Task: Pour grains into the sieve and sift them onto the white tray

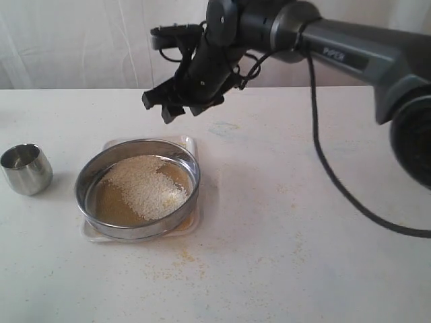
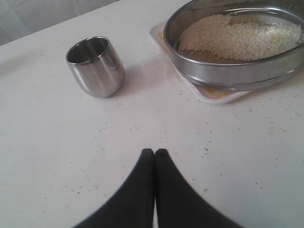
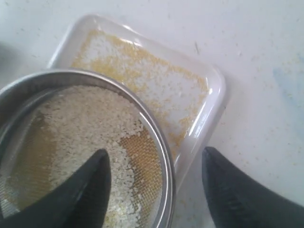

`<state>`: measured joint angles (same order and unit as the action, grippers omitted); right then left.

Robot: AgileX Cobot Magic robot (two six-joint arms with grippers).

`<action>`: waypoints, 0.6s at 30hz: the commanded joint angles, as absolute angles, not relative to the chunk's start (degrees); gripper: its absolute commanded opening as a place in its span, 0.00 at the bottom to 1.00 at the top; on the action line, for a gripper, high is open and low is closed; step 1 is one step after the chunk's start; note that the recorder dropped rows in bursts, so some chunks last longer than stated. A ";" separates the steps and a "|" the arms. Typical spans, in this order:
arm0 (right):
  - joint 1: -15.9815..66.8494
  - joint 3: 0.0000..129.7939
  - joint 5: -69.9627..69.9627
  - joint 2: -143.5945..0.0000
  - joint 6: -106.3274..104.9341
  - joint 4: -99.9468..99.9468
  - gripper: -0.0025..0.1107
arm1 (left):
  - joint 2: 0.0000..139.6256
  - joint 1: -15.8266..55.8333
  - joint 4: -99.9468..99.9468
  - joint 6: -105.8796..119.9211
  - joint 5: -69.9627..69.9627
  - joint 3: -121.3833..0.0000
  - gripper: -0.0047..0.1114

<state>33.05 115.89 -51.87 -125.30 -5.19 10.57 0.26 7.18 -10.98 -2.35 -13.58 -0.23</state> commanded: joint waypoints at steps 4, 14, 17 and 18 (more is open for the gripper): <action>33.65 103.53 -47.08 -111.53 -6.41 10.96 0.50 | 0.00 7.48 -11.00 -2.35 -13.52 0.00 0.04; 36.28 71.07 -29.91 -80.40 -6.41 12.57 0.50 | 0.00 7.48 -11.00 -2.35 -13.52 0.00 0.04; 38.70 61.75 -26.86 -69.65 -6.41 12.85 0.39 | 0.00 7.48 -11.00 -2.35 -13.52 0.00 0.04; 39.40 58.62 -26.23 -65.82 -6.41 13.51 0.32 | 0.00 7.48 -11.00 -2.35 -13.52 0.00 0.04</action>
